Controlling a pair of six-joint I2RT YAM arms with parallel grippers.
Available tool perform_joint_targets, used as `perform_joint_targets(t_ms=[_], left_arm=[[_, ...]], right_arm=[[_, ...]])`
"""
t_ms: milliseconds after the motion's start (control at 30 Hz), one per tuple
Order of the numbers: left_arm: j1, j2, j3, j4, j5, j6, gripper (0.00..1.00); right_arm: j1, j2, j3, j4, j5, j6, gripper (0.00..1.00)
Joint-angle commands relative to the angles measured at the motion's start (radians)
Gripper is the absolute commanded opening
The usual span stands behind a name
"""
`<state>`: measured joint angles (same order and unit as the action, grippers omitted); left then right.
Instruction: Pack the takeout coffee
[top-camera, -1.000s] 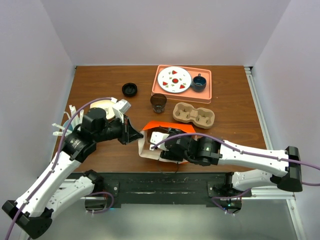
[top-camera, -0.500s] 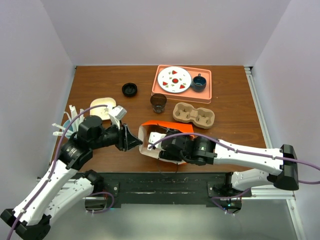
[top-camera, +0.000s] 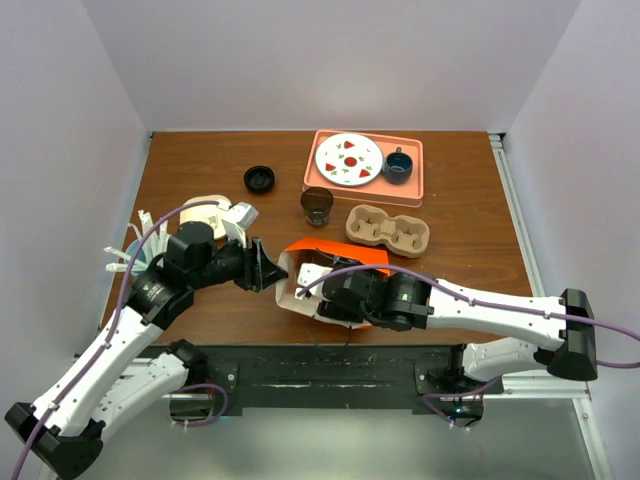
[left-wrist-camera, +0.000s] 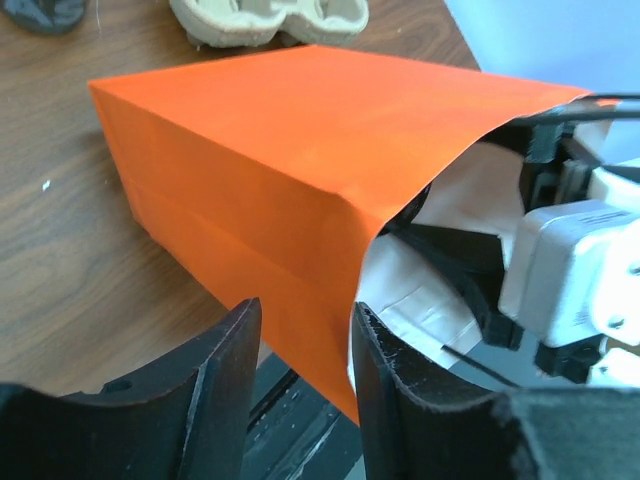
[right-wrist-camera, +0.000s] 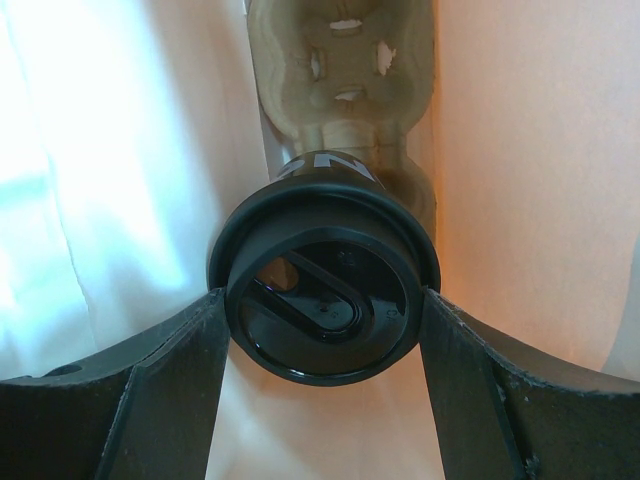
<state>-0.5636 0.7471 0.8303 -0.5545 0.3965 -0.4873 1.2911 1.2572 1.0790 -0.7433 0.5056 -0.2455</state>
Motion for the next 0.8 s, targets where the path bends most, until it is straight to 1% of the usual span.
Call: perform_joint_targets(t_ms=[0, 133, 233, 267, 367, 467, 600, 700, 767], left_arm=[[-0.001, 0.015, 0.067, 0.087, 0.019, -0.016, 0.48], [-0.001, 0.037, 0.078, 0.097, 0.039, -0.005, 0.47], [-0.001, 0.044, 0.072, 0.097, 0.047, 0.004, 0.31], [-0.002, 0.044, 0.072, 0.096, 0.053, 0.006, 0.19], [-0.002, 0.028, 0.05, 0.088, 0.07, 0.012, 0.0], [-0.002, 0.006, 0.026, 0.085, 0.094, 0.013, 0.0], [-0.002, -0.038, -0.036, 0.177, 0.128, -0.033, 0.0], [-0.004, -0.069, -0.095, 0.22, 0.142, -0.051, 0.0], [-0.004, -0.08, -0.12, 0.222, 0.16, -0.034, 0.0]], right_arm=[[0.005, -0.024, -0.017, 0.021, 0.001, 0.017, 0.41], [0.005, -0.027, -0.03, 0.032, 0.004, 0.017, 0.41], [0.007, -0.031, -0.03, 0.036, 0.011, 0.026, 0.41], [0.007, -0.032, -0.03, 0.036, 0.013, 0.032, 0.41], [0.005, -0.045, -0.031, 0.032, 0.016, 0.051, 0.41], [0.007, -0.059, -0.025, 0.035, 0.034, 0.029, 0.41], [0.005, -0.029, 0.022, -0.002, 0.06, -0.06, 0.41], [0.007, -0.019, 0.007, -0.013, 0.08, -0.097, 0.41], [0.005, -0.042, -0.027, 0.016, 0.071, -0.139, 0.41]])
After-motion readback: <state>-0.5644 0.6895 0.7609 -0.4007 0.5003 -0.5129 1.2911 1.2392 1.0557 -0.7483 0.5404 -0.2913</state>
